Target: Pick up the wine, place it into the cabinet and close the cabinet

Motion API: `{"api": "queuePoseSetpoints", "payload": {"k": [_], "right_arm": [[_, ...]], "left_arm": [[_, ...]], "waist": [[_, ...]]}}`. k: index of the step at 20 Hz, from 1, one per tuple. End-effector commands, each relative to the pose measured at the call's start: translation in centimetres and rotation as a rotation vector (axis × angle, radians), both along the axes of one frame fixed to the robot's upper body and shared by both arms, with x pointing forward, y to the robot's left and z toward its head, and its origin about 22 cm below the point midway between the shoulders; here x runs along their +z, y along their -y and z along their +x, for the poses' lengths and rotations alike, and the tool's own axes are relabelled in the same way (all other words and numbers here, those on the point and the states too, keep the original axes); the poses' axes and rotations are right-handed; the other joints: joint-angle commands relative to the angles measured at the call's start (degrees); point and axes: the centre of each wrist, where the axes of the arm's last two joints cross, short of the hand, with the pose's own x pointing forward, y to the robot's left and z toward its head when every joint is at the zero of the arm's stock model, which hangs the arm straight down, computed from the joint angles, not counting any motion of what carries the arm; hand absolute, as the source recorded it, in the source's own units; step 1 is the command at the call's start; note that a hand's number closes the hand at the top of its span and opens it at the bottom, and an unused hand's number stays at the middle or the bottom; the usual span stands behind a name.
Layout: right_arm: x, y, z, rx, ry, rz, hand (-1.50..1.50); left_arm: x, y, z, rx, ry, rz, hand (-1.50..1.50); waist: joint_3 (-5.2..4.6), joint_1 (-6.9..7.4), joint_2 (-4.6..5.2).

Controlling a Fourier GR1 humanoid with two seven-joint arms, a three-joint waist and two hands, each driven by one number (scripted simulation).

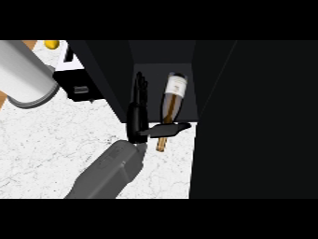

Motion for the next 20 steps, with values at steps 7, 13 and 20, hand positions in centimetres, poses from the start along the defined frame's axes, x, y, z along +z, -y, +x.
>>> {"api": "queuePoseSetpoints", "payload": {"k": [7,13,20], "right_arm": [[1.7,1.4,-2.8,-0.011,0.066,0.017,-1.50],[0.2,0.7,-1.7,-0.012,0.028,0.008,-1.50],[1.0,2.4,-1.9,-0.003,0.038,-0.027,-1.50]], "left_arm": [[0.7,2.5,-8.2,-0.035,0.045,-0.055,-1.50],[4.0,1.0,-10.3,0.033,0.046,-0.049,-1.50],[6.6,-2.3,-15.4,0.028,0.056,-0.113,-1.50]], "waist": [[0.01,0.71,0.04],[0.03,1.03,0.07],[0.05,1.22,-0.01]]}}
